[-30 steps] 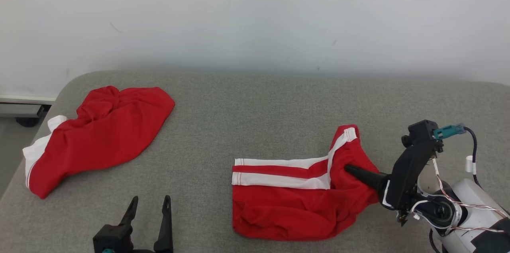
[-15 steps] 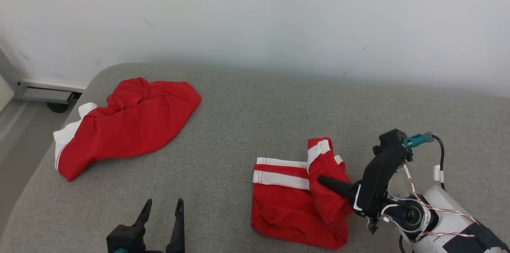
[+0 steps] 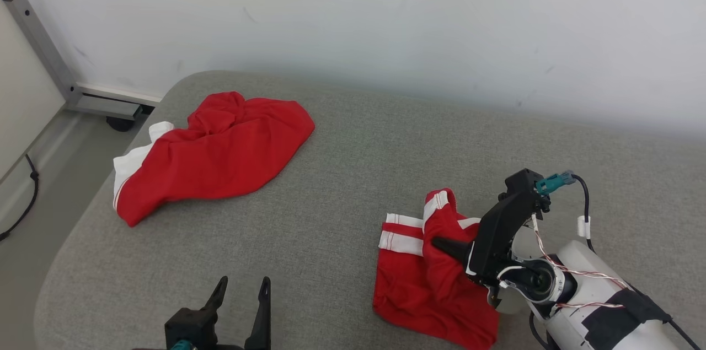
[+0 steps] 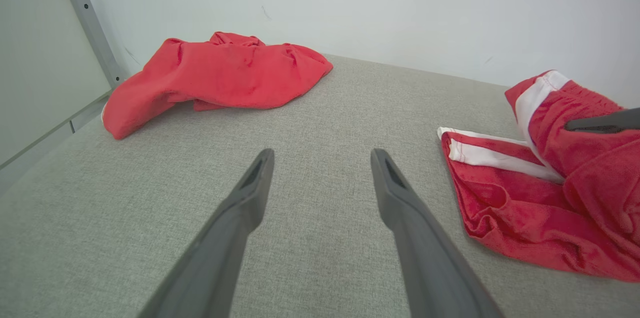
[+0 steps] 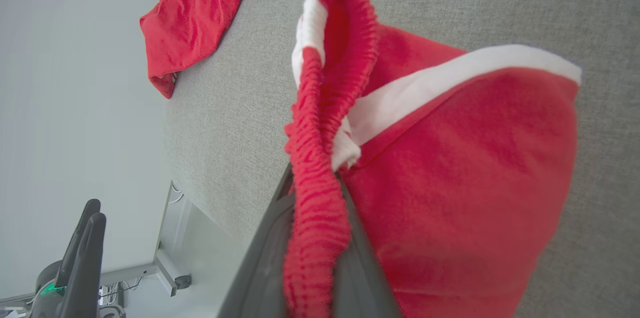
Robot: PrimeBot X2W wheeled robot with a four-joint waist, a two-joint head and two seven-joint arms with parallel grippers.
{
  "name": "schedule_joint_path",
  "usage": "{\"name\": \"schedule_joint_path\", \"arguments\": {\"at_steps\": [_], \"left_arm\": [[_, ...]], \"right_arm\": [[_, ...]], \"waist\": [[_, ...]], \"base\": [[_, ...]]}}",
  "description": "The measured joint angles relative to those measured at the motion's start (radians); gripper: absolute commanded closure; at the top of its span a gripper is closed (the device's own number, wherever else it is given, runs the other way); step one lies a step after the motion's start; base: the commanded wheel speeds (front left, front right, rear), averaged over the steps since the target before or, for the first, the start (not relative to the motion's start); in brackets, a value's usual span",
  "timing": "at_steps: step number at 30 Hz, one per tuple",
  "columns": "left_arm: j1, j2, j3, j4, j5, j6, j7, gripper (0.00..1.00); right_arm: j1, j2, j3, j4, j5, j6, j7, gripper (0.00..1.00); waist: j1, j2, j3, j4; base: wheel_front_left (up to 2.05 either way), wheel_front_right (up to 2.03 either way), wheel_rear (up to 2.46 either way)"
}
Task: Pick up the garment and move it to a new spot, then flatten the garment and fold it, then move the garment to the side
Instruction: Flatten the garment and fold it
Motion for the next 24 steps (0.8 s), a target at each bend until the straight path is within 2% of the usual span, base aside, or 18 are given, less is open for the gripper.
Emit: {"name": "schedule_joint_path", "arguments": {"at_steps": [5, 6, 7, 8, 18, 24], "left_arm": [[-0.013, -0.002, -0.004, 0.005, -0.004, 0.0, 0.0, 0.0], [-0.013, -0.002, -0.002, 0.007, -0.007, 0.0, -0.001, 0.0], [-0.013, -0.002, -0.001, 0.008, -0.01, 0.0, -0.001, 0.0], [-0.013, -0.002, 0.0, 0.009, -0.01, 0.0, -0.001, 0.0], [-0.008, -0.002, 0.026, 0.018, -0.014, 0.0, -0.011, 0.0], [0.014, 0.003, 0.034, 0.003, -0.011, 0.001, -0.019, 0.0]], "right_arm": [[-0.015, 0.009, 0.015, 0.046, -0.02, -0.008, -0.001, 1.0], [-0.016, 0.014, 0.018, 0.055, -0.02, -0.008, -0.001, 0.81], [-0.018, 0.02, 0.022, 0.061, -0.022, -0.008, -0.001, 0.07], [-0.021, 0.025, 0.025, 0.067, -0.024, -0.009, -0.001, 0.0], [-0.047, 0.023, 0.005, 0.075, -0.024, -0.006, -0.027, 0.0], [-0.033, -0.085, 0.04, 0.021, -0.113, 0.026, -0.065, 0.0]], "waist": [[0.0, 0.0, 0.006, 0.025], [0.0001, 0.0, 0.007, 0.028], [0.0, 0.0, 0.008, 0.03], [0.0001, 0.0, 0.008, 0.031], [0.0, 0.0, -0.005, 0.007], [0.0001, 0.0, -0.012, -0.027]], "base": [[0.0, 0.0, 0.0], [0.0, 0.0, 0.0], [0.0, 0.0, 0.0], [0.0, 0.0, 0.0], [0.0, 0.0, 0.0], [0.0, 0.0, 0.0]]}}
